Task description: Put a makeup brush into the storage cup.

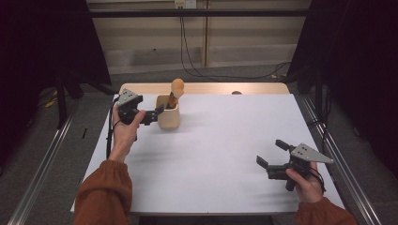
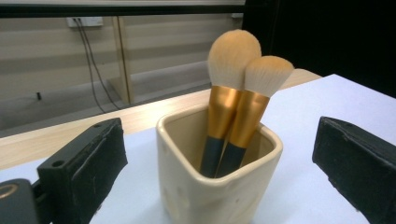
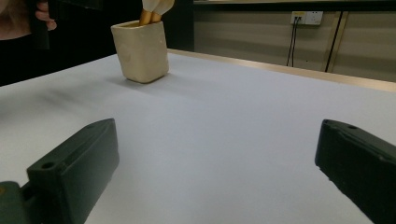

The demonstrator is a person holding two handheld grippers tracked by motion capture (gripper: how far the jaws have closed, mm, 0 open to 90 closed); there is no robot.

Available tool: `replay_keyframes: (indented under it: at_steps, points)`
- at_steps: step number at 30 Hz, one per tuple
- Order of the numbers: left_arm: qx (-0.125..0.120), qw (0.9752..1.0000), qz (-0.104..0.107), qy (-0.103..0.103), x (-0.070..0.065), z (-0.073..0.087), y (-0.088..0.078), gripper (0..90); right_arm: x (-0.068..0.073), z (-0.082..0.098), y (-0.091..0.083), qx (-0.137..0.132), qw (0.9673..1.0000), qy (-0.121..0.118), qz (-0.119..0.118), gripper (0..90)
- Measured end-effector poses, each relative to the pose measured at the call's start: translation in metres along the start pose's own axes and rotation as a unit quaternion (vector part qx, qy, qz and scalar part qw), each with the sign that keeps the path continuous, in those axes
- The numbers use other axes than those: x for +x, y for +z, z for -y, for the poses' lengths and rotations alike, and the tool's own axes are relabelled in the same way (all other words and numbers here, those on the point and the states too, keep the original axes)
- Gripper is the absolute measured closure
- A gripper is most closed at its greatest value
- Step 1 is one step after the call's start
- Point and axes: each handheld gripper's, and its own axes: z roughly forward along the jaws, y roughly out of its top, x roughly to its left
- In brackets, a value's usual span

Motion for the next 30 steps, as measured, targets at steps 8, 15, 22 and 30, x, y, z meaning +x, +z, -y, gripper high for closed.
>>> replay_keyframes:
  at_steps: [8,15,22,30]
  points:
    - [-0.007,0.9999,-0.009,0.000,-0.002,0.000,-0.017,2.7,0.003,-0.001,0.001,0.000,1.0000,-0.001,-0.002,0.0]
    - [-0.013,0.9999,-0.005,0.003,-0.007,0.003,-0.029,2.7,0.002,-0.001,0.000,0.000,1.0000,-0.001,0.000,0.0]
    - [-0.014,0.9998,0.002,0.015,-0.019,0.008,-0.040,2.8,0.003,-0.001,0.000,0.000,1.0000,-0.002,-0.001,0.0]
    - [-0.014,0.9997,0.009,0.017,-0.022,0.020,-0.053,2.6,0.003,-0.001,0.001,0.001,1.0000,-0.004,-0.001,0.0]
